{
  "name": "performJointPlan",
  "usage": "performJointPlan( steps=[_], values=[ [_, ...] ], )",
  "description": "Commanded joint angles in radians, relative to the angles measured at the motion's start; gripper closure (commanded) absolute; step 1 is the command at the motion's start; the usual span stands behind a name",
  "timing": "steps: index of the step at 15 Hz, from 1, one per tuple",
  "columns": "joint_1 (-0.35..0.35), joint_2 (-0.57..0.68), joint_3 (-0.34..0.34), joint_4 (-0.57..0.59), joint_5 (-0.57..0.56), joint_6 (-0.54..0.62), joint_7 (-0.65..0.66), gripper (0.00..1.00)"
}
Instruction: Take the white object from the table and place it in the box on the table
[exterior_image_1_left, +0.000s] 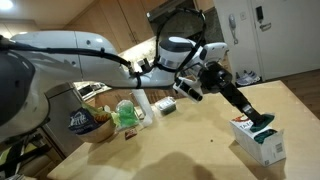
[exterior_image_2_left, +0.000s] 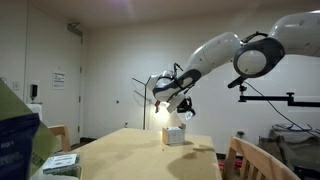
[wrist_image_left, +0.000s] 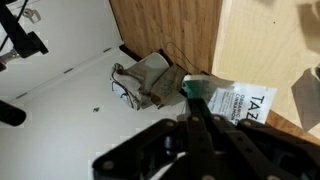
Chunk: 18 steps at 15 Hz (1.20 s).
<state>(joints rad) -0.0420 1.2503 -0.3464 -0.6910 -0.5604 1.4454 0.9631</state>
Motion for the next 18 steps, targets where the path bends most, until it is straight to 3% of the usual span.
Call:
performJointPlan(
  steps=[1,8,18],
  values=[
    [-0.018,0.074,0.006,0.115,0.01,-0.035,-0.07,0.99],
    [-0.043,0.106,0.053,0.147,0.019,0.15,-0.178,0.99],
    [-0.057,0.121,0.052,0.159,0.007,0.095,-0.204,0.99]
  ],
)
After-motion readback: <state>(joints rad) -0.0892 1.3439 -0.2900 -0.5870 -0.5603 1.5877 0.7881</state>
